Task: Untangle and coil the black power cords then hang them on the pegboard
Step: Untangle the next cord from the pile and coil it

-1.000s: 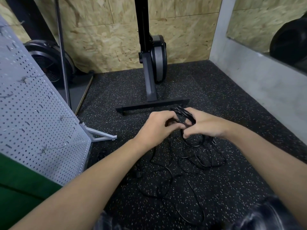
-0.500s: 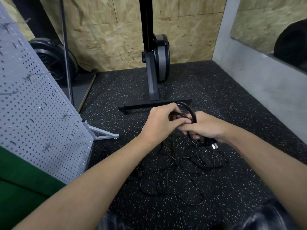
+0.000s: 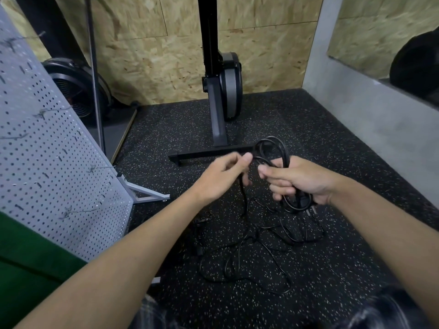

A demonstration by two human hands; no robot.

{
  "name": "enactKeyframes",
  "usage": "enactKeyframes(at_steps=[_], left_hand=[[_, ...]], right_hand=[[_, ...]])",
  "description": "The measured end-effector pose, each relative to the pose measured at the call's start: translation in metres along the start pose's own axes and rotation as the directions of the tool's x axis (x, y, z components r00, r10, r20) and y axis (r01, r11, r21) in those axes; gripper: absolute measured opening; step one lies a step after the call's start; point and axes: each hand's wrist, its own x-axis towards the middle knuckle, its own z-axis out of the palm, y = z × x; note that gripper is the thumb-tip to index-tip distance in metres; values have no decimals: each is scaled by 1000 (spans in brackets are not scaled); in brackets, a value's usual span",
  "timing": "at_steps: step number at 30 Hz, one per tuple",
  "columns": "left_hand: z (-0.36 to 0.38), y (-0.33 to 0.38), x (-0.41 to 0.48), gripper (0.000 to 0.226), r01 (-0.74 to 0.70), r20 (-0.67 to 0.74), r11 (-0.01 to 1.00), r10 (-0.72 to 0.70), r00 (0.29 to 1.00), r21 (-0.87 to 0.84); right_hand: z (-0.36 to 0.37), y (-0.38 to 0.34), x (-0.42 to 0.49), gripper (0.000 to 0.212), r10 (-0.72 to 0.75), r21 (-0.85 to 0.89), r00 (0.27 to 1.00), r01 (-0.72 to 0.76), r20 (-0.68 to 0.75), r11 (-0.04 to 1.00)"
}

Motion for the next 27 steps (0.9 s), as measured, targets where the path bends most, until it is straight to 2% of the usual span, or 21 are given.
enactKeyframes(at_steps=[3, 5, 6, 8, 10, 11, 13, 16, 21, 24, 27], left_hand=[[8, -18, -6, 41, 114, 220, 992, -124, 968, 60], [18, -29, -10, 38, 152, 262, 988, -154, 953, 27], [20, -31, -10, 39, 156, 235, 988, -155, 960, 14], [16, -28, -8, 39, 109, 94, 991, -116, 989, 75], [14, -17, -5, 37, 26, -60, 985, -15, 998, 173], [15, -11, -5, 36, -14, -94, 981, 33, 995, 192], [21, 0, -5, 35, -72, -85, 978, 90, 992, 198], [31, 7, -3, 36, -69, -74, 975, 87, 993, 210], [29, 9, 1, 50, 1, -42, 986, 6, 999, 164], [32, 8, -2, 59, 77, 4, 995, -78, 997, 69], [35, 1, -3, 59, 63, 82, 997, -67, 994, 47]], right_hand=[[-5, 0, 0, 24, -23, 142, 998, 30, -51, 989], [-5, 0, 0, 25, -31, 197, 995, 49, -91, 979], [-5, 0, 0, 26, -31, 199, 993, 54, -118, 978], [-5, 2, 3, 30, -21, 153, 981, 51, -193, 987], [-3, 6, 5, 40, 12, 103, 970, 13, -242, 995], [0, 7, 6, 44, 31, 86, 968, -10, -248, 996], [7, 11, 7, 43, 42, 87, 972, -22, -231, 996], [17, 12, 8, 25, 12, 122, 976, 15, -217, 992], [20, 11, 7, 30, -39, 42, 957, 54, -289, 998], [20, 13, 11, 30, -58, 16, 941, 67, -335, 998], [19, 12, 15, 29, -40, 54, 933, 64, -356, 997]])
